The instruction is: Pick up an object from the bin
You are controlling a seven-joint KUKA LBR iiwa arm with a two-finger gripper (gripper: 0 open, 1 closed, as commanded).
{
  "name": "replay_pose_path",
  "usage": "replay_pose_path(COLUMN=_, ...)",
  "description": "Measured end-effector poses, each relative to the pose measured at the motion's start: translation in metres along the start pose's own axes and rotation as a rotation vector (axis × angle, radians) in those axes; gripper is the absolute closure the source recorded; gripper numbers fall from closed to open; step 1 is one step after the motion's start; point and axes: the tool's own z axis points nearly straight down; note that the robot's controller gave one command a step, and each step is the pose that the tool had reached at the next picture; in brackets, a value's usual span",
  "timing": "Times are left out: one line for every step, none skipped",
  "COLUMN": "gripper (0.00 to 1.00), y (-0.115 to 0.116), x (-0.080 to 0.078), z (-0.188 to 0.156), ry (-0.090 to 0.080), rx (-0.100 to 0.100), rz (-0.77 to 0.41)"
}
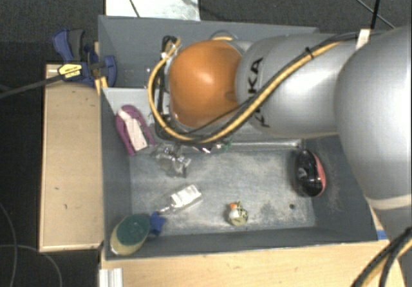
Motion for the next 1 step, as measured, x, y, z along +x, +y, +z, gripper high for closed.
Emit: replay_pose_path(gripper=0.00, y=0.0025, x=-0.0008, z=-0.0010, ry=0.000, rx=-0.002, rz=0.001)
